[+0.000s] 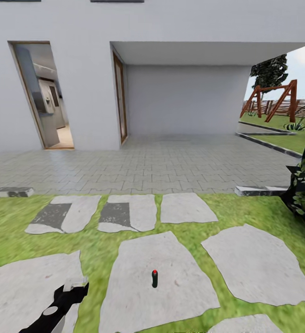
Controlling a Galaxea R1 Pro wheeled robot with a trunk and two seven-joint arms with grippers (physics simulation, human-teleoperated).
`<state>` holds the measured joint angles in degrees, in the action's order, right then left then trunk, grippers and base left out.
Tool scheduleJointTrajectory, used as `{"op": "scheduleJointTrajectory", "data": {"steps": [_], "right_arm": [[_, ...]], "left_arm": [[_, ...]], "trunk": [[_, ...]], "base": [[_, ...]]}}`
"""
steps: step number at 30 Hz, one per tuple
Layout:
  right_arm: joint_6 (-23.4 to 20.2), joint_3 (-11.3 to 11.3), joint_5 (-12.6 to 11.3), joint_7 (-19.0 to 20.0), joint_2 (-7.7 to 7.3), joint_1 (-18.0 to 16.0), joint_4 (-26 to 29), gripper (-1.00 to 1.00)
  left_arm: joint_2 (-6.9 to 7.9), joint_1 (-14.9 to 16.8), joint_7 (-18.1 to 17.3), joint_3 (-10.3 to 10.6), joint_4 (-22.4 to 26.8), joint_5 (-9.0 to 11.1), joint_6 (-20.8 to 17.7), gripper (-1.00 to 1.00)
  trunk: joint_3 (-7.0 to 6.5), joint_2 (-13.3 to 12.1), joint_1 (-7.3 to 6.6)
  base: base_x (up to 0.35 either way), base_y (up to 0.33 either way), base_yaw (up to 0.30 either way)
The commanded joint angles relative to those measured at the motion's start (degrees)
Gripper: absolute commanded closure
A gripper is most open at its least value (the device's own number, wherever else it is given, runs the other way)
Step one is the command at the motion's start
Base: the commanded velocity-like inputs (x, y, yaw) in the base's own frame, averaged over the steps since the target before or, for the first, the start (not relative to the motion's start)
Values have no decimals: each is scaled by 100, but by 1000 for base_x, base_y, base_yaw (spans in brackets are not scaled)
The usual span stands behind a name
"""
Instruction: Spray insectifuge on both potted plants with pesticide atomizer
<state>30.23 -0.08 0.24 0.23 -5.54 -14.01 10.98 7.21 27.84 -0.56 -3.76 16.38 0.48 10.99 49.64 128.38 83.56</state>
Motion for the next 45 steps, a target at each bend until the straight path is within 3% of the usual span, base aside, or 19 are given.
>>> {"op": "scheduleJointTrajectory", "data": {"steps": [1,11,30,45], "right_arm": [[18,-1,2,3,0,-5,-8,-100],[18,-1,2,2,0,-5,-8,-100],[18,-1,3,3,0,-5,-8,-100],[18,-1,2,3,0,-5,-8,-100]], "left_arm": [[-1,2,-6,-20,-3,5,18,-100],[-1,2,-6,-20,-13,-1,18,-100],[4,2,-6,-20,-20,-4,23,-100],[8,-3,-6,-28,-12,5,35,-100]], "trunk": [[5,2,-1],[5,2,-1],[5,2,-1],[5,2,-1]], "base": [[0,0,-286],[65,-31,-286],[192,-179,-286],[11,-8,-285]]}}
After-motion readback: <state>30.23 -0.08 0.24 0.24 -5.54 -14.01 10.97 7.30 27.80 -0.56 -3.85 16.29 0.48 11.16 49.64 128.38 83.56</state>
